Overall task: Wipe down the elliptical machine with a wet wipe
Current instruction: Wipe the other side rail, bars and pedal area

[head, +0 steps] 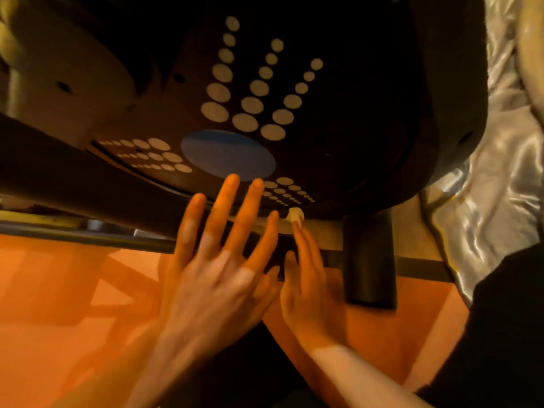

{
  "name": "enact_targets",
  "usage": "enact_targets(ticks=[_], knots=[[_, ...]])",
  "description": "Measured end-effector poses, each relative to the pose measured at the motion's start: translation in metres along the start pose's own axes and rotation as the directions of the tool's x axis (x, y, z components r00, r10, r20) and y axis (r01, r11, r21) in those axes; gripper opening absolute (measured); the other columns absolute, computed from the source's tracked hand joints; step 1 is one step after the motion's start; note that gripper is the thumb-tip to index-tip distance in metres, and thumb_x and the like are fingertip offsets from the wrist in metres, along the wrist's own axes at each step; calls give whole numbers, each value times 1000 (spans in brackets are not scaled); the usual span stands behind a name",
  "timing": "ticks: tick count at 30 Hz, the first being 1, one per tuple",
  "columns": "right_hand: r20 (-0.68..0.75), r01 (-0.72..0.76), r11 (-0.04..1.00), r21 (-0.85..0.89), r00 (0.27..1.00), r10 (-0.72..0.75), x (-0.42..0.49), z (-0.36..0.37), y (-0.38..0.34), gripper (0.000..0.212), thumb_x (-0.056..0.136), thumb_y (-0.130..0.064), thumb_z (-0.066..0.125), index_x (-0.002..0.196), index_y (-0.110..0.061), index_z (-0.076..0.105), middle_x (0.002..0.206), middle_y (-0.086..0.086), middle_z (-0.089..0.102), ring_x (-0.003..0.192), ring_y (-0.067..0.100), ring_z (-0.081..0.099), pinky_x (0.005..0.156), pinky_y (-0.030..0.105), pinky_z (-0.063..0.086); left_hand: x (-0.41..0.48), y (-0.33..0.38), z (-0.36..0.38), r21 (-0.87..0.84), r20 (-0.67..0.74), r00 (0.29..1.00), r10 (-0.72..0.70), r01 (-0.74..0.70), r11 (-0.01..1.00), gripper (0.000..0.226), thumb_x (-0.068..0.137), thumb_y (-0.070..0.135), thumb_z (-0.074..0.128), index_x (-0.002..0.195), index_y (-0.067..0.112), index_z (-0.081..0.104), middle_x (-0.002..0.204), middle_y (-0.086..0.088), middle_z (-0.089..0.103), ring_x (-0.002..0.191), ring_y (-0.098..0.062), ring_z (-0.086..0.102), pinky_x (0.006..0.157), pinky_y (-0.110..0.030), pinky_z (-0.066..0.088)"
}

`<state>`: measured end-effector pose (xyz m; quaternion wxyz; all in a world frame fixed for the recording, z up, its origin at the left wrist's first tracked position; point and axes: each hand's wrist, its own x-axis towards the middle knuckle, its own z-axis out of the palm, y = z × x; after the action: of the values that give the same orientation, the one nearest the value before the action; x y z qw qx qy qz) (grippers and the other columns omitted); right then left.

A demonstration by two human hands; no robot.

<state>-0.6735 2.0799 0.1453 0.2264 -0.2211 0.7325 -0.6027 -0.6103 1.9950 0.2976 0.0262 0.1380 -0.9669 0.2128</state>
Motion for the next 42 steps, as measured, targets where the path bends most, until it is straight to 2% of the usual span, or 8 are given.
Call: enact_targets(ticks=[7, 12, 16, 23, 27, 35, 40, 42], knots=[[5, 119, 992, -40, 993, -119, -33, 27, 12, 58, 106, -39, 23, 163, -35, 12, 170, -21, 10, 156, 3, 14, 126, 29, 13, -2, -49, -16, 388, 87, 995, 47, -78, 918, 69, 98, 52, 53, 147, 3, 55, 165, -23, 32, 158, -38, 12, 129, -48, -8], [22, 101, 985, 142, 994, -105, -28, 29, 1, 61, 103, -45, 20, 161, -48, 0, 168, -27, 5, 155, -1, 9, 123, 18, 7, 1, -49, -9, 450, 89, 990, 106, -135, 883, 68, 102, 56, 43, 139, 3, 61, 159, -24, 43, 155, -39, 22, 127, -54, -2], [31, 187, 981, 56, 982, -189, -23, 33, 8, 61, 105, -30, 21, 164, -19, 12, 172, -8, 9, 158, 13, 12, 128, 31, 4, 0, -50, -7, 459, 67, 990, 126, -143, 877, 66, 102, 56, 45, 138, 5, 63, 156, -23, 48, 154, -39, 25, 126, -54, 1], [-5, -163, 960, -228, 986, 166, -27, 31, 63, 61, 102, -49, 7, 160, -33, -5, 169, -15, -7, 148, -13, -15, 126, 30, -5, 0, -54, -4, 471, 6, 986, 169, -152, 869, 60, 101, 51, 48, 134, 5, 66, 151, -22, 53, 150, -39, 32, 126, -52, 4], [9, -220, 972, -83, 975, 221, -19, 32, 61, 68, 95, -62, 2, 157, -35, -7, 167, -18, -12, 149, -12, -15, 129, 36, -2, 1, -55, -1, 491, -13, 983, 180, -151, 858, 58, 101, 49, 48, 133, 4, 66, 150, -21, 55, 149, -38, 33, 125, -51, 5], [0, 142, 990, -6, 990, -142, -21, 36, 13, 61, 105, -38, 18, 163, -20, 14, 172, -7, 10, 158, 10, 7, 128, 33, 0, 1, -56, 5, 496, -58, 978, 200, -146, 856, 57, 103, 47, 45, 132, 3, 67, 148, -22, 56, 147, -38, 34, 123, -53, 7], [-32, -164, 983, 79, 985, 167, -7, 31, 41, 56, 100, -59, 11, 154, -45, 15, 159, -34, 9, 150, -14, 4, 129, 42, 12, 1, -55, 8, 506, -46, 978, 206, -155, 849, 56, 104, 46, 44, 133, 3, 66, 151, -22, 54, 149, -39, 32, 123, -54, 6], [-69, -213, 972, 101, 973, 221, -1, 33, 49, 58, 99, -62, 10, 154, -43, 16, 158, -33, 9, 151, -9, 6, 129, 43, 13, 0, -56, 8, 519, -32, 976, 215, -168, 838, 56, 104, 46, 44, 135, 4, 64, 153, -21, 51, 150, -38, 30, 124, -54, 4]])
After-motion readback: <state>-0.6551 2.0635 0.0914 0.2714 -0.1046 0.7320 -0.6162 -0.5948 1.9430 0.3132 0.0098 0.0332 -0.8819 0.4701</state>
